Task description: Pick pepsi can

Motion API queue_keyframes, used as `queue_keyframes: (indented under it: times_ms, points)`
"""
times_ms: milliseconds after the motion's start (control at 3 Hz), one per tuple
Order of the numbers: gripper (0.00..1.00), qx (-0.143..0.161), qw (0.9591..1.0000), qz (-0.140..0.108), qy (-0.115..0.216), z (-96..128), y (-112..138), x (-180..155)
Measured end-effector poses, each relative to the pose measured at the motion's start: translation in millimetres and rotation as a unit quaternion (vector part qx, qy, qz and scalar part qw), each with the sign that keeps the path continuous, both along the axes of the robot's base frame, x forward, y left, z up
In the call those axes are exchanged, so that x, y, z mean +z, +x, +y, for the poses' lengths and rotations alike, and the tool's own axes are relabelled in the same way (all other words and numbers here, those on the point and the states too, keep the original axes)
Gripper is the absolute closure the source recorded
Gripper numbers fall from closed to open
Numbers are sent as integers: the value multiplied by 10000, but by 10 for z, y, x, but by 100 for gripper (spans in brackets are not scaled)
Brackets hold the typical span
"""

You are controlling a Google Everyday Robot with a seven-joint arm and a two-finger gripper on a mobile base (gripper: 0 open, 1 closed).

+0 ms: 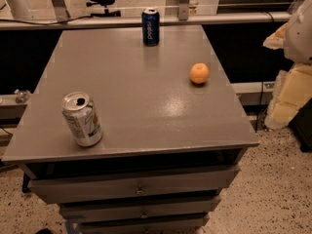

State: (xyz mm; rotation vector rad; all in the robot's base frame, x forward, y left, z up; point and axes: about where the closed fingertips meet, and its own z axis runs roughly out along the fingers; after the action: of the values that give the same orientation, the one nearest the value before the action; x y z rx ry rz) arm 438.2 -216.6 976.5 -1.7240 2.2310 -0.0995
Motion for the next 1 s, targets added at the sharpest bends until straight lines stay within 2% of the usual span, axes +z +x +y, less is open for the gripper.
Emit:
queue_keyframes:
  times_ms: [667, 1000]
  points:
    - [0, 60, 9999, -66, 68, 44, 41, -8]
    - [0, 124, 9994, -206, 268, 178, 336, -116]
